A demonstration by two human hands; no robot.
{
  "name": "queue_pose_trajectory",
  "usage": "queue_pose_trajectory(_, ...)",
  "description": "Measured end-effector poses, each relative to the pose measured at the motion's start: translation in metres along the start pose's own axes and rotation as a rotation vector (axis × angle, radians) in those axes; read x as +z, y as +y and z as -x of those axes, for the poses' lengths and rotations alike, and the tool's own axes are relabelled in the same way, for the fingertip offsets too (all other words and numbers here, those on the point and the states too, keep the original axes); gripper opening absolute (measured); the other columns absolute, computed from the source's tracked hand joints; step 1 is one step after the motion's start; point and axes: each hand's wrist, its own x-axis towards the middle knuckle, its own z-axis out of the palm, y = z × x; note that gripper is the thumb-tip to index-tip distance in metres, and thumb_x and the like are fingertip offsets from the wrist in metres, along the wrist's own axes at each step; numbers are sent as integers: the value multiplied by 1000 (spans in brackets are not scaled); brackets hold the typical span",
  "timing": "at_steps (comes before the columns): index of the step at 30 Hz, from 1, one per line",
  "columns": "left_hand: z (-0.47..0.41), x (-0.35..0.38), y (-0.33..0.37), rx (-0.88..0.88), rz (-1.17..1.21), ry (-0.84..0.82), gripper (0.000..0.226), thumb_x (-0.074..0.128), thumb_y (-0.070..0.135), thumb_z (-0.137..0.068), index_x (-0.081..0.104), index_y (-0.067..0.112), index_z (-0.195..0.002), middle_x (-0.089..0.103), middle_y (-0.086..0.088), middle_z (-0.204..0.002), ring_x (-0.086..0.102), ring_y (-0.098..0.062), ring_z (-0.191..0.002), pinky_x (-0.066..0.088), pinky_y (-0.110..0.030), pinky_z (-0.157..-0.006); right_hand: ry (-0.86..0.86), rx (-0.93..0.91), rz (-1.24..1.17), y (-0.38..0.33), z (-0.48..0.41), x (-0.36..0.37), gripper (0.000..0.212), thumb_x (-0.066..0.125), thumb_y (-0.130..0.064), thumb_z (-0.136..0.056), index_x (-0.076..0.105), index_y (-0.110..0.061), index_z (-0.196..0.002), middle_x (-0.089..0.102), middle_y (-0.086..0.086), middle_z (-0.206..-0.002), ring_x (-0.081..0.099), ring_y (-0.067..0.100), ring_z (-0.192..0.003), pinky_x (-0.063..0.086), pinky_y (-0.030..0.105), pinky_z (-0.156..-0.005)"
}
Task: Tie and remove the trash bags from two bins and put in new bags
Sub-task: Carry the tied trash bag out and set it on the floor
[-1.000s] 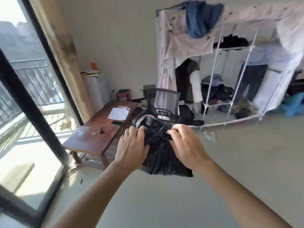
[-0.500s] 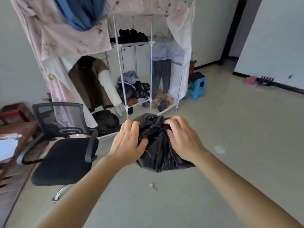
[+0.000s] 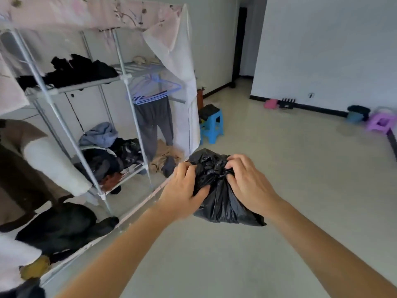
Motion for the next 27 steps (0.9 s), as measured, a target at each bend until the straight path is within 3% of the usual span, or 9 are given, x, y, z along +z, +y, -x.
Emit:
queue_pose_trajectory(5,-157,91,-10,140,28,-58,58,42,54,-85,47,8,-119,44,-5,-119,44,-24,-106,47,-42,-89,75,126,50,130,-69,35,15,55,-17,-95,58,-9,-108,53,5,-123,59,21,-104,47,24,-67)
queue_pose_trajectory(8,-257,141,-16,155,6,-86,63,37,60,-84,44,10,-122,42,-4,-122,43,-22,-109,46,-39,-91,105,181,39,214,-121,61,13,57,-14,-95,58,-10,-107,52,5,-124,57,21,-107,45,24,-71)
queue_pose_trajectory(10,-325,163,-25,170,8,-89,57,37,54,-86,45,8,-118,44,-5,-119,45,-24,-106,49,-41,-87,110,200,19,264,-166,72,14,57,-16,-95,57,-10,-107,50,3,-125,55,20,-110,47,26,-73)
queue_pose_trajectory(17,-537,196,-91,197,-46,-10,43,39,41,-87,46,5,-111,46,-8,-112,46,-25,-98,38,-27,-79,145,92,19,392,-346,108,15,60,-20,-94,57,-10,-104,52,3,-121,56,18,-106,54,31,-67)
queue_pose_trajectory(23,-696,262,-185,147,41,28,44,39,44,-87,43,9,-114,42,-2,-113,45,-21,-99,46,-36,-80,116,6,5,506,-499,192,16,57,-22,-97,55,-10,-107,50,2,-122,53,18,-109,53,30,-72)
queue_pose_trajectory(27,-823,302,-244,127,91,17,48,38,49,-85,42,13,-116,40,1,-115,41,-16,-105,46,-35,-85,92,30,-10,587,-609,243,16,56,-22,-98,56,-11,-110,49,0,-125,51,13,-111,41,20,-77)
